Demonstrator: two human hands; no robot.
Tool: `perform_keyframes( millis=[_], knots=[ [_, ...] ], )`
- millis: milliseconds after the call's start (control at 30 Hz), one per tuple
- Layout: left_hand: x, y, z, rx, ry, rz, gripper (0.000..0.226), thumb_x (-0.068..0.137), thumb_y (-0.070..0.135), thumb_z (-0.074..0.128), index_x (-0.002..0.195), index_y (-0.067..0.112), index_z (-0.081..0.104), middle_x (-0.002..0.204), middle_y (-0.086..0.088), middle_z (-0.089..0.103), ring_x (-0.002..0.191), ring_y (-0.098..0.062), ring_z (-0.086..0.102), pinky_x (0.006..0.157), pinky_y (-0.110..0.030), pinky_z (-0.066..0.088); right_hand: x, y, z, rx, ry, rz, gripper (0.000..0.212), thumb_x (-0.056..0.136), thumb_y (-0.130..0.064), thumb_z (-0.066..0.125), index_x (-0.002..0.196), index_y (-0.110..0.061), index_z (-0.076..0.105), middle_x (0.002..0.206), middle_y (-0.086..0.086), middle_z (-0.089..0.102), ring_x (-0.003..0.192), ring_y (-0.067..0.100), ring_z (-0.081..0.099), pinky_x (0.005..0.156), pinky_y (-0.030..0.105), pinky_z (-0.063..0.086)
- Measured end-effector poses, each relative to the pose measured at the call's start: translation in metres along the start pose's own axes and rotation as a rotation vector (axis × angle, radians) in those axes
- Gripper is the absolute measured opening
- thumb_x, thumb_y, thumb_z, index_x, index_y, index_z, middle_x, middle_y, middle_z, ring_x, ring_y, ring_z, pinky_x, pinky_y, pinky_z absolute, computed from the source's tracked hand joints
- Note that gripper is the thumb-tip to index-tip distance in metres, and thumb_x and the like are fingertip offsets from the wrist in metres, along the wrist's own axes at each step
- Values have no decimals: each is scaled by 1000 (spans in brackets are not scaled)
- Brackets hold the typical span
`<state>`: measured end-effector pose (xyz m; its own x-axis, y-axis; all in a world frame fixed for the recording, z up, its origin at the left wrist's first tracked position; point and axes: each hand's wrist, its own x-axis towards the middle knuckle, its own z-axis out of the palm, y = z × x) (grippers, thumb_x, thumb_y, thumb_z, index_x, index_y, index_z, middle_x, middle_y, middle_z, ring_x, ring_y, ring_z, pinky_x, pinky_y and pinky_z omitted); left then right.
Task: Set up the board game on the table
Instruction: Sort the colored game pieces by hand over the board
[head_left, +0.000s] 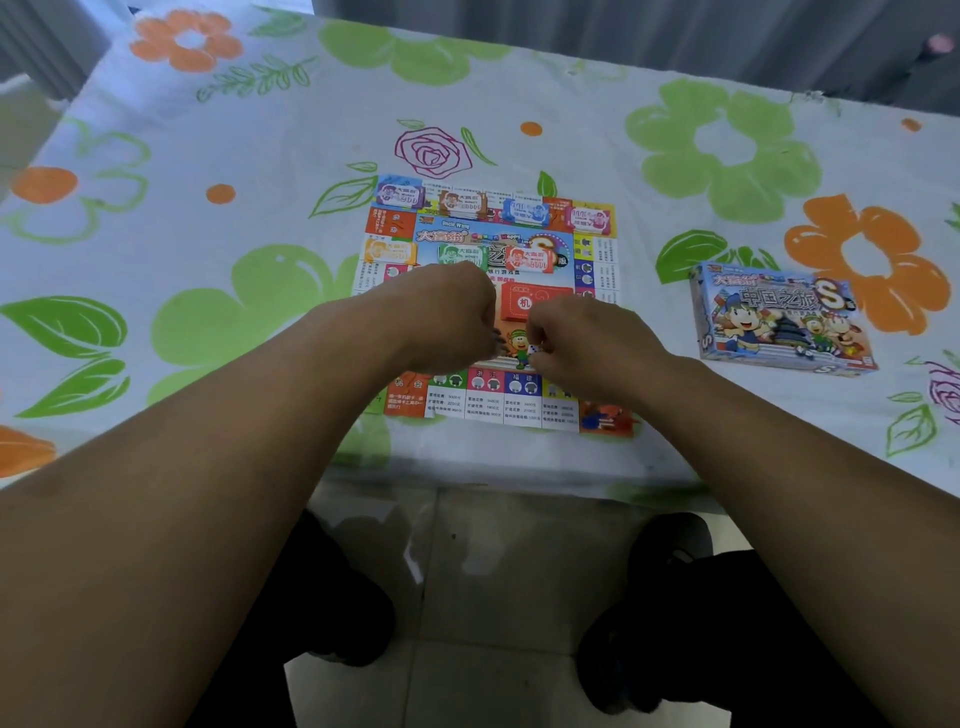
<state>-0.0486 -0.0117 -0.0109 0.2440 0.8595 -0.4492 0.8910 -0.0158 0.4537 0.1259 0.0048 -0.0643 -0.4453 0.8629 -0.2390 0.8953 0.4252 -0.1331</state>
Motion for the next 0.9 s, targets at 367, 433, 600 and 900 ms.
perform_keyframes(
  millis=[367,433,600,900],
  knots=[
    [3,1,-5,-14,-19,-23,20,94,31,66,106,14,69,102,-2,68,91,-21,63,74,-32,47,12,16,-21,59,57,59,9,95,-27,58,96,-18,61,97,0,62,87,23,59,74,36,51],
    [4,1,-5,-21,-15,-17,18,94,30,67,101,14,68,100,-1,68,86,-19,62,72,-30,46,18,28,-29,84,82,97,9,93,-25,60,96,-17,63,97,1,62,88,24,59,74,37,49],
    [13,11,-7,-17,17,-8,16,94,29,66,102,15,67,99,-1,68,85,-18,63,62,-28,44,35,56,-34,113,108,157,7,91,-22,62,94,-17,66,99,2,64,89,25,60,75,40,52],
    [26,28,-9,37,36,15,26,94,35,65,104,11,69,106,-5,64,94,-22,63,77,-35,52,62,86,-26,150,137,193,6,89,-19,64,95,-16,66,107,3,64,93,26,60,79,40,52]
  ],
)
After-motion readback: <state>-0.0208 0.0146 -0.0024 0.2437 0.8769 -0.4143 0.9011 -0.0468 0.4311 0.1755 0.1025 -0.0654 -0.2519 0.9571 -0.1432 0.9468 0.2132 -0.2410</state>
